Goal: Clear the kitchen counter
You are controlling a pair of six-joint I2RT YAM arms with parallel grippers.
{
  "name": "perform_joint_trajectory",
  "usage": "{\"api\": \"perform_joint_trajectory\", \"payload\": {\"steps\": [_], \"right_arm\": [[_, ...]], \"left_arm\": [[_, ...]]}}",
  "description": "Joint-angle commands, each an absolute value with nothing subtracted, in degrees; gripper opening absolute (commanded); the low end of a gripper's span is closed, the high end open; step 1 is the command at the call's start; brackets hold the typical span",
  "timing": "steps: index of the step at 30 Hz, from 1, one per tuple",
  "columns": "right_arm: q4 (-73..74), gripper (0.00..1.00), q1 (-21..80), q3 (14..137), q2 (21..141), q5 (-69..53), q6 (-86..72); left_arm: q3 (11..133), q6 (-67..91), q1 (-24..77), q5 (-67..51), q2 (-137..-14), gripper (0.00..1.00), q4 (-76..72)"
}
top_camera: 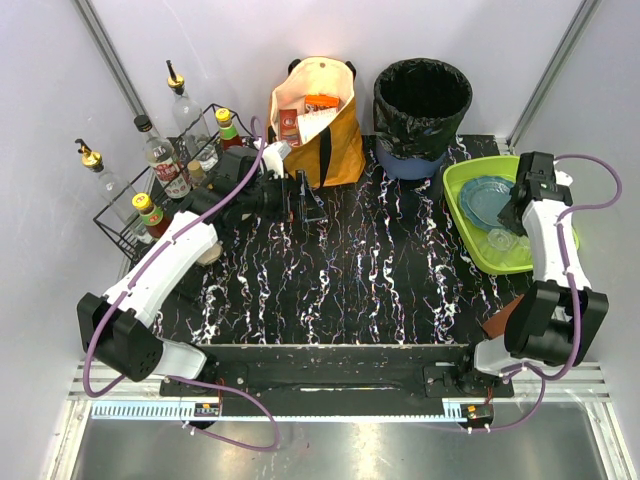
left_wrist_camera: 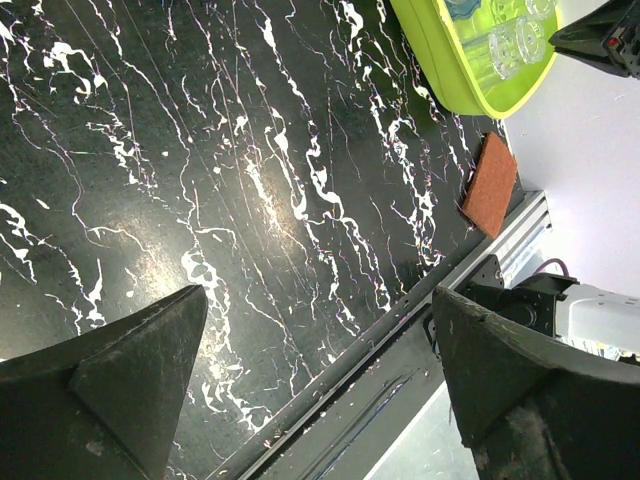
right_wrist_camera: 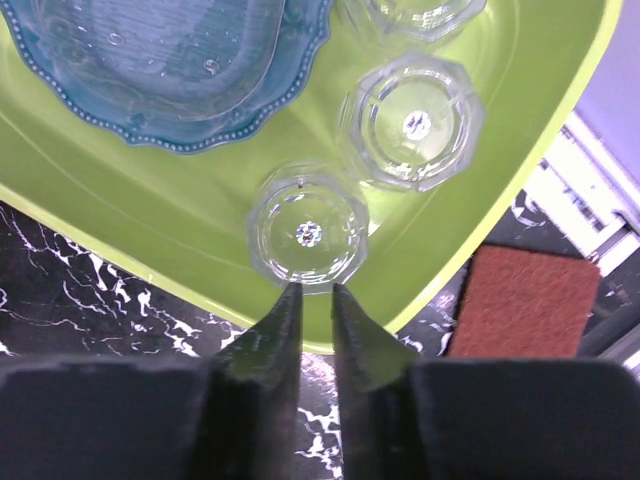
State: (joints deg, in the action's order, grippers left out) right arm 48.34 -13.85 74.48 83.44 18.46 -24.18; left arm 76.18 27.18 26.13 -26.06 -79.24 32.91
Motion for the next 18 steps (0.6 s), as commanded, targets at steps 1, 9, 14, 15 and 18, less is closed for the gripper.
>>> {"api": "perform_joint_trajectory", "payload": {"steps": [1, 9, 14, 15, 18], "right_arm": [[48.2, 0.16, -14.3, 71.7, 85.8, 15.2, -24.9], [42.8, 0.12, -14.3, 66.2, 89.7, 10.9, -24.9], [43.8, 0.11, -14.3, 67.0, 87.7, 11.3, -25.9], [44.0, 0.11, -14.3, 67.6, 86.8, 11.8, -26.2], [46.5, 0.23, -14.3, 71.4, 84.1, 13.6, -26.5]], "left_arm": [[78.6, 26.9, 26.1, -25.6, -79.4, 0.99, 31.7], [77.8, 26.9, 26.1, -25.0, -78.8, 0.99, 31.7], [78.0, 26.8, 26.1, -24.8, -78.6, 0.99, 32.0], [78.0, 26.7, 26.0, -24.8, -78.4, 0.99, 32.1], [78.6, 26.3, 26.1, -24.5, -78.5, 0.99, 32.7]]}}
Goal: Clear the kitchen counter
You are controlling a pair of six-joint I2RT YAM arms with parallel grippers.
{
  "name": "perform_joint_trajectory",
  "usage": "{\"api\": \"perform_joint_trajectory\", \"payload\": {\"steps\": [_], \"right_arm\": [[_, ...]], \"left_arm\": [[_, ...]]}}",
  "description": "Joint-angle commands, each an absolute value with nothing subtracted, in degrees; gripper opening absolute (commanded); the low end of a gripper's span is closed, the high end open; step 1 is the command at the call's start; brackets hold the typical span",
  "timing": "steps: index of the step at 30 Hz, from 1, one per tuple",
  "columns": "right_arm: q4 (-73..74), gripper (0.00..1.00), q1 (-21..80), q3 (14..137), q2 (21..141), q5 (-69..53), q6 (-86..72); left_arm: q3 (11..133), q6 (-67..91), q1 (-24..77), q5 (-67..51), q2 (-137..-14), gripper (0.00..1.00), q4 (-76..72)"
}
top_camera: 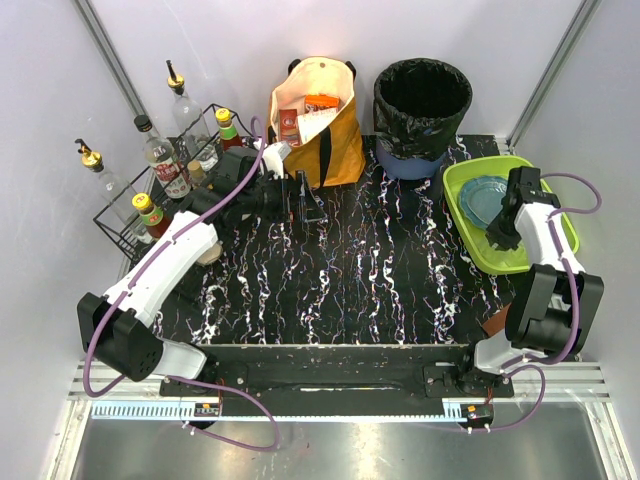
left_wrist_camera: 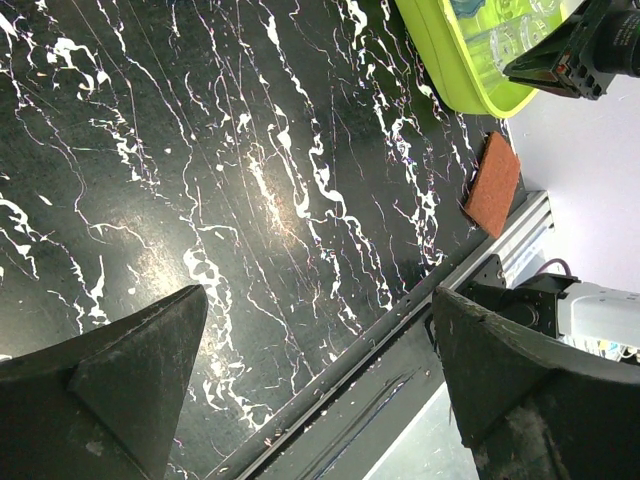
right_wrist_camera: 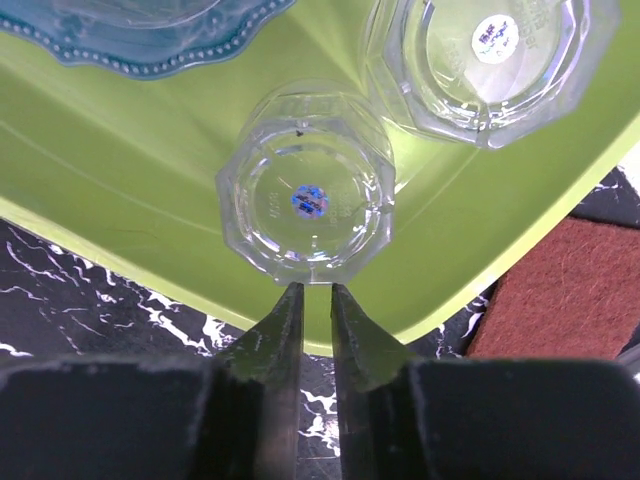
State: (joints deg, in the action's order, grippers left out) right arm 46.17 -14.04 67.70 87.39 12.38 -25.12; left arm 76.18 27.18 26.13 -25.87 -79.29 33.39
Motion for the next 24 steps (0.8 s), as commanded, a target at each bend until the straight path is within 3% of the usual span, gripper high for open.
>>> {"api": "perform_joint_trajectory", "payload": {"steps": [1, 2, 10, 18, 24], "right_arm": [[47.5, 0.29, -14.3, 72.6, 83.2, 14.1, -26.6], [47.8, 0.37, -14.3, 73.6, 82.5, 14.2, -26.7], [53.3, 0.64, -14.3, 78.0, 72.5, 9.6, -26.5], [56.6, 0.99, -14.3, 75.8, 52.9, -2.9, -25.2], [62.6, 1.00, -14.3, 83.7, 45.9, -6.4, -24.3]], "left_arm": [[78.7, 26.2, 26.1, -24.3, -78.5, 0.99, 33.0], [79.3, 26.1, 26.1, -24.2, -78.5, 0.99, 33.5], [78.3, 26.2, 26.1, -21.5, -73.5, 0.99, 37.1], [71.6, 27.0, 26.1, -16.5, -60.0, 0.99, 42.3], [72.8, 25.1, 26.1, -18.5, -49.4, 0.99, 49.6]]}}
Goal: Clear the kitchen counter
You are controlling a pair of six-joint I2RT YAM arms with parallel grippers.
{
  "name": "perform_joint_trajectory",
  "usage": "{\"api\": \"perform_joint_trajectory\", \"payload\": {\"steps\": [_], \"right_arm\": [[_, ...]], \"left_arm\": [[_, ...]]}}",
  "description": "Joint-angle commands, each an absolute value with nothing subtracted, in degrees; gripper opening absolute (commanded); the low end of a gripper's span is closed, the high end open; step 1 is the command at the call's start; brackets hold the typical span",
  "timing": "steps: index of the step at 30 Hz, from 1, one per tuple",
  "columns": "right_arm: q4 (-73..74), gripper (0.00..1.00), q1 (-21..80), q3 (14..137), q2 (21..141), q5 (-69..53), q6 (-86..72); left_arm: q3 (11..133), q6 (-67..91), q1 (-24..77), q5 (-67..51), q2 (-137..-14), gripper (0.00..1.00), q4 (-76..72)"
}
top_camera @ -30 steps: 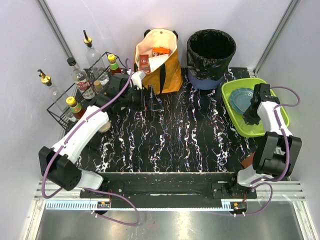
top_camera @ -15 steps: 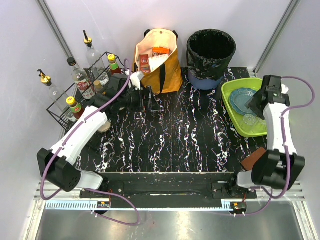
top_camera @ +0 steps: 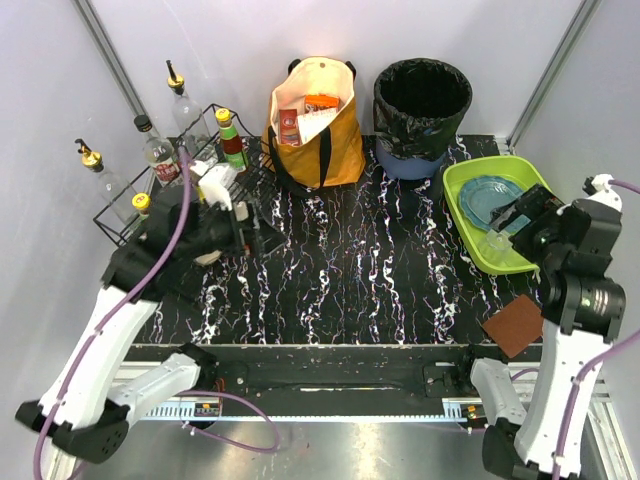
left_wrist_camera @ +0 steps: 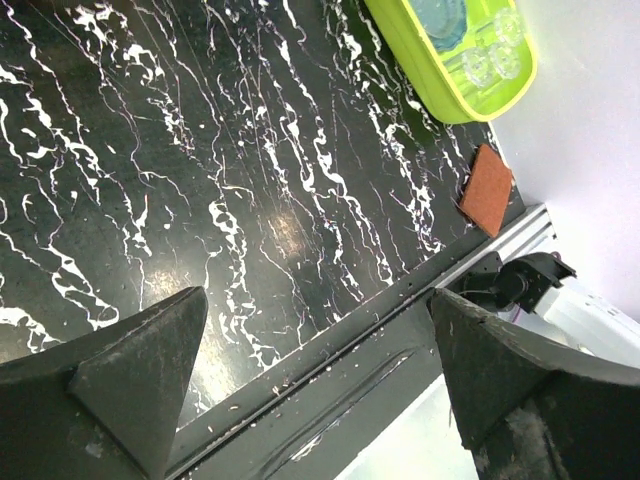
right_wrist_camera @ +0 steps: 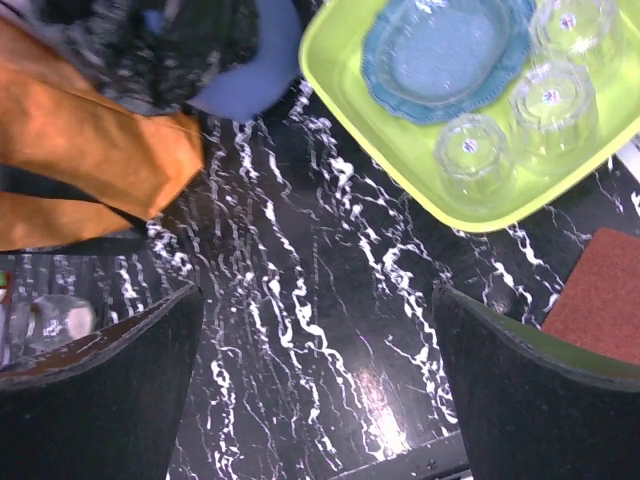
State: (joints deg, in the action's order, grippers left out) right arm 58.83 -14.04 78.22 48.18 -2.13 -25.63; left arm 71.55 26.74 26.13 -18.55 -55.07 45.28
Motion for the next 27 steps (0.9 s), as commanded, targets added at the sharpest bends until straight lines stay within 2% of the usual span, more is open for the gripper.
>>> {"api": "perform_joint_trajectory", "payload": {"steps": [1, 6, 14, 18, 27], "right_arm": [[63.1, 1.00, -14.3, 85.3, 45.4, -6.6, -24.3], [64.9, 1.00, -14.3, 92.0, 44.3, -6.5, -25.5], [72.4, 1.00, -14.1, 101.2, 42.7, 2.4, -29.2], [74.7, 1.00, -13.4, 103.4, 42.1, 5.9, -30.0], [74.7, 1.00, -11.3, 100.8, 41.7, 2.9, -30.2]], "left_arm": [[74.2, 25.1, 26.1, -18.3, -48.4, 0.99, 51.2], [78.4, 25.0, 26.1, -13.7, -41.9, 0.99, 59.3], [85.6, 25.3, 26.1, -4.9, -36.2, 0.99, 72.8], [87.4, 27.6, 26.1, -3.5, -33.9, 0.99, 74.5], [88.2, 29.5, 26.1, -6.9, -33.4, 0.99, 74.4]]}}
